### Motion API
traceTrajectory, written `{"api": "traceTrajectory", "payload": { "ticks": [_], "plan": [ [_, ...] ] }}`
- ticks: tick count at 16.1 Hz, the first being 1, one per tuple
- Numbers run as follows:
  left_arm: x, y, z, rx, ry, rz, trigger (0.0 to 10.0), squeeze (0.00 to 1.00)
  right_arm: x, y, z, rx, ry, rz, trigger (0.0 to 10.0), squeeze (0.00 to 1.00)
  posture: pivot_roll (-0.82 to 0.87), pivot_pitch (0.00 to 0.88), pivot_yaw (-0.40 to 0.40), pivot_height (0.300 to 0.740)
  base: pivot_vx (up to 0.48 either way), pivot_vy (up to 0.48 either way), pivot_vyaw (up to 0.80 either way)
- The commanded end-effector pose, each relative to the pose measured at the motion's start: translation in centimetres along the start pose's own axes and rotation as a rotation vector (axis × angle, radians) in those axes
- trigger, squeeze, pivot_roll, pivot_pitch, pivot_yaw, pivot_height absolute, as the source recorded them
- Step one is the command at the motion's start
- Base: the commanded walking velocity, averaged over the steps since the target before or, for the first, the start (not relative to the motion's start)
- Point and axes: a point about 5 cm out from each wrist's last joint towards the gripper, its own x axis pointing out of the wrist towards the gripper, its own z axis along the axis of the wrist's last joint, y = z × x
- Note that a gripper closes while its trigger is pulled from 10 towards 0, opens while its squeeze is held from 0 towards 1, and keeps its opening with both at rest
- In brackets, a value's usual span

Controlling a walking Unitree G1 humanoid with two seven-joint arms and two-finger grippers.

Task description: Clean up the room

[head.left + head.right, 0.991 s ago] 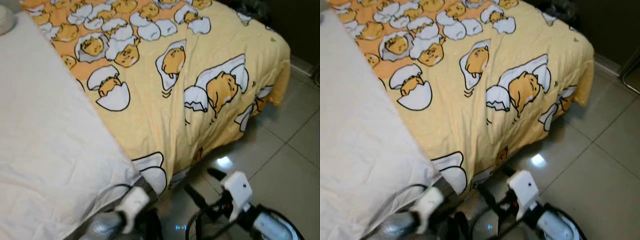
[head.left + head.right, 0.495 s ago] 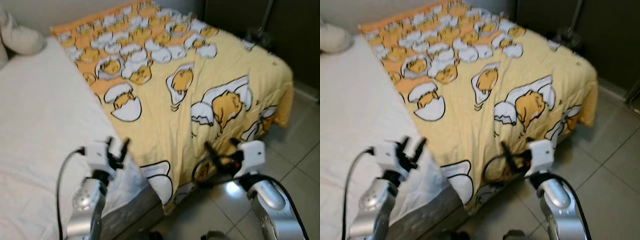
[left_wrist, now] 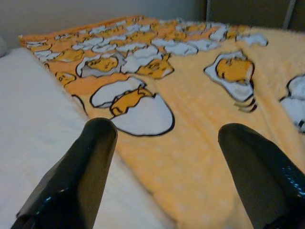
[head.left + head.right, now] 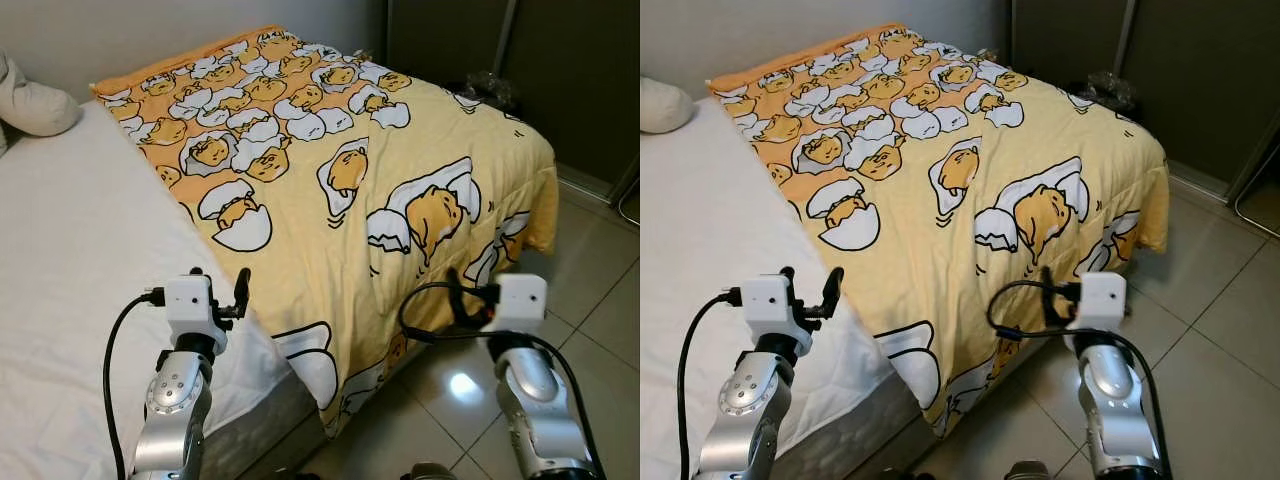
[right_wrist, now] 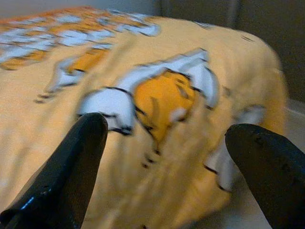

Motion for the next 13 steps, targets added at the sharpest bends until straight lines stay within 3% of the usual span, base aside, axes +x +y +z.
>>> {"api": "traceTrajectory", "payload": {
  "ticks": [1, 4, 10, 13],
  "plan": [
    [-0.2, 0.5, -0.4, 0.02, 0.033, 0.019, 10.0, 0.0, 0.5, 1.3, 0.8, 0.002, -0.039, 0.068, 10.0, 0.0, -0.18, 0.0, 0.16, 0.74, 0.0, 0.0, 0.58],
    [-0.6, 0.3, -0.6, -0.057, 0.029, 0.027, 10.0, 0.0, 1.5, 1.7, 1.5, -0.011, -0.05, 0.124, 10.0, 0.0, -0.17, 0.0, 0.136, 0.74, 0.0, -0.48, 0.49],
    [-1.7, -0.1, -0.6, -0.039, 0.004, 0.026, 10.0, 0.0, 2.2, 2.4, 1.7, -0.031, -0.049, 0.224, 10.0, 0.0, -0.13, 0.0, 0.103, 0.74, 0.0, -0.467, 0.46],
    [-1.5, -0.5, -0.3, -0.075, -0.015, 0.025, 10.0, 0.0, 2.1, 3.3, 1.4, -0.025, -0.034, 0.279, 10.0, 0.0, -0.12, 0.0, 0.089, 0.74, 0.0, 0.0, 0.46]
  ]
}}
